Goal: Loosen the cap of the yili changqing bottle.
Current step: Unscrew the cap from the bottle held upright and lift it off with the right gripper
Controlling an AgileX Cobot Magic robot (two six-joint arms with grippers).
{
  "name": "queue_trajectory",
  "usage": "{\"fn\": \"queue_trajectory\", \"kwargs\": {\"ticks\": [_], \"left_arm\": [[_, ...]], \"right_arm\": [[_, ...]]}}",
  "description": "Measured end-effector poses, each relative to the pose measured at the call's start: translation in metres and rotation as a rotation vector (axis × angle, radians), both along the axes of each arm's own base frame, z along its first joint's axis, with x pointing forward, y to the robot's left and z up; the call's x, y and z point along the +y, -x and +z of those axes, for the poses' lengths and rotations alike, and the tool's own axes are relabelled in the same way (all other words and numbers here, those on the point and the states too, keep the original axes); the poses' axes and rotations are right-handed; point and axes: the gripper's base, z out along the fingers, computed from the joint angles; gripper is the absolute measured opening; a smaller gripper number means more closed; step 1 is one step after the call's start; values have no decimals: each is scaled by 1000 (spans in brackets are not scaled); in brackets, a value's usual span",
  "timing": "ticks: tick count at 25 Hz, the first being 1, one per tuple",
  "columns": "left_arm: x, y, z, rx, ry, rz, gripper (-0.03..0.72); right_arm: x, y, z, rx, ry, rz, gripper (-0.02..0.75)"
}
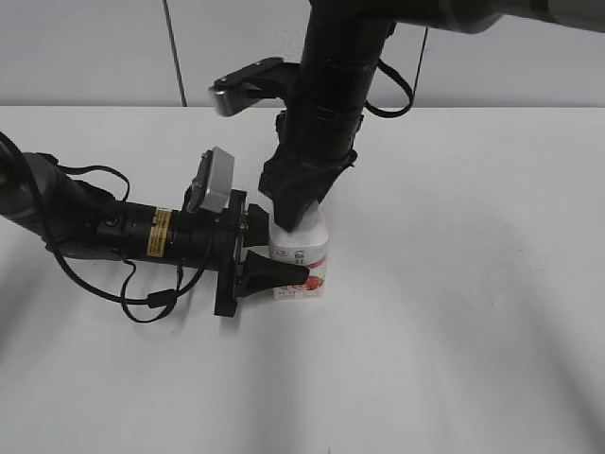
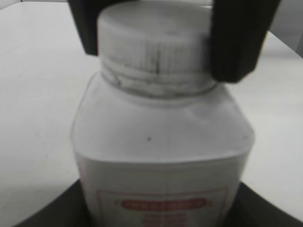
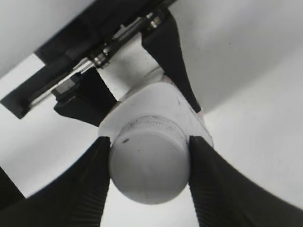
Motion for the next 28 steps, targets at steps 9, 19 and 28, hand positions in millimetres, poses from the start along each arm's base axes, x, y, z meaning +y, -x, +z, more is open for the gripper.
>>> {"fn": "queue_trajectory", "kwargs": {"ticks": [9, 19, 28], "left_arm": [[0, 0, 0, -3, -2, -5, 370], [0, 0, 0, -3, -2, -5, 368], [0, 0, 0, -3, -1, -6, 367]], "right_arm": [[0, 0, 0, -102, -12, 408, 397], [0, 0, 0, -129, -15, 513, 396], [0, 0, 0, -129, -15, 513, 417]]}}
